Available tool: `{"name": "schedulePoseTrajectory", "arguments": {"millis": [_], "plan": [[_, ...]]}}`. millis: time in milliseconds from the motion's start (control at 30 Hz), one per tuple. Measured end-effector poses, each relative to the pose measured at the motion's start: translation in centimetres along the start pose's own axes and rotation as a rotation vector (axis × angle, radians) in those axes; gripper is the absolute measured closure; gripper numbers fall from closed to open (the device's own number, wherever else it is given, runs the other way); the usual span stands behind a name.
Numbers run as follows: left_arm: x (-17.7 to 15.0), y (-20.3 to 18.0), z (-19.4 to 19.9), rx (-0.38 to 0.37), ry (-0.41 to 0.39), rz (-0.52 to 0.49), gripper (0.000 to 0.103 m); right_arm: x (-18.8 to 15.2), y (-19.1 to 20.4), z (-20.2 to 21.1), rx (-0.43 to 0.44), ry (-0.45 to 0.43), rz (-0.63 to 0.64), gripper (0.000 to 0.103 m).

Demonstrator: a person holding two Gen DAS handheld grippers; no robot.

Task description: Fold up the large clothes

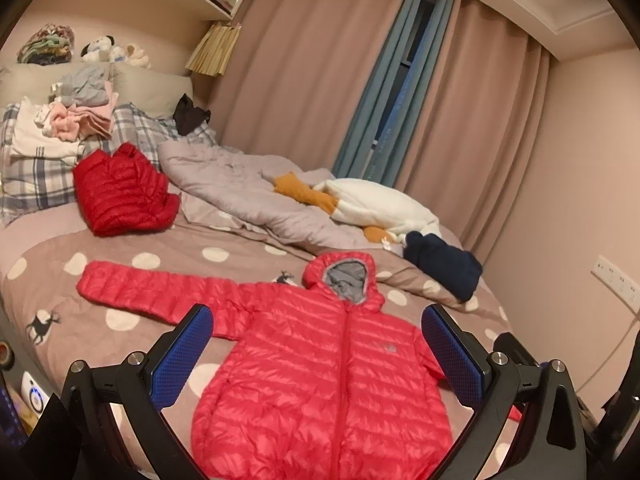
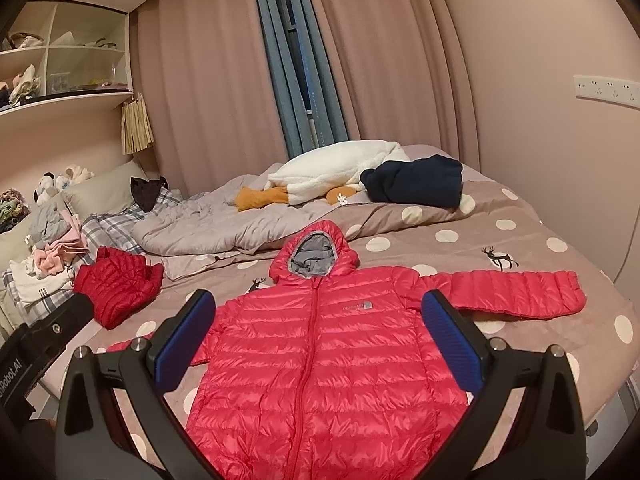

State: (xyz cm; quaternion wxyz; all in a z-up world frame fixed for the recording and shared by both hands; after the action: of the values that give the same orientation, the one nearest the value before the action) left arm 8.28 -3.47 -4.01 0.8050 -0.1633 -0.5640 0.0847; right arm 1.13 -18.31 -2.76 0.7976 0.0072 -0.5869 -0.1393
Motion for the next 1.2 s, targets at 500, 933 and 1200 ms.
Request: {"name": "schedulePoseTrajectory", "arguments": {"millis": [500, 933, 1200], "plan": [[0.5, 0.2, 0.2, -0.024, 0.001, 0.017, 0.0, 0.0, 0.2, 0.1, -0.016, 0.0, 0.011, 0.0], [0.5, 0.8, 0.1, -0.019, 0.011, 0.043, 0.0, -0.1, 0.2, -0.5, -0.02, 0.016, 0.016, 0.0], [0.4, 1.0, 0.0, -0.011, 0.014, 0.041, 0.0, -0.1, -0.2, -0.7, -0.031, 0.022, 0.001, 0.0]]}}
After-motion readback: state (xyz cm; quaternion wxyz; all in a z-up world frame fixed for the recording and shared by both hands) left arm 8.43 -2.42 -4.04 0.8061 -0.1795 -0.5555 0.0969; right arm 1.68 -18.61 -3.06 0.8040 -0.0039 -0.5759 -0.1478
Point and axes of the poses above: each gripper's, at about its wrist camera, not at the fingertips, and z roughly against the way its jaws point, y to its left, x to its top, the point moved 9 cm from there along -z, roughly the way its jaws point, and after that the axes turned 4 degrees about -y, right-handed, at the moved point
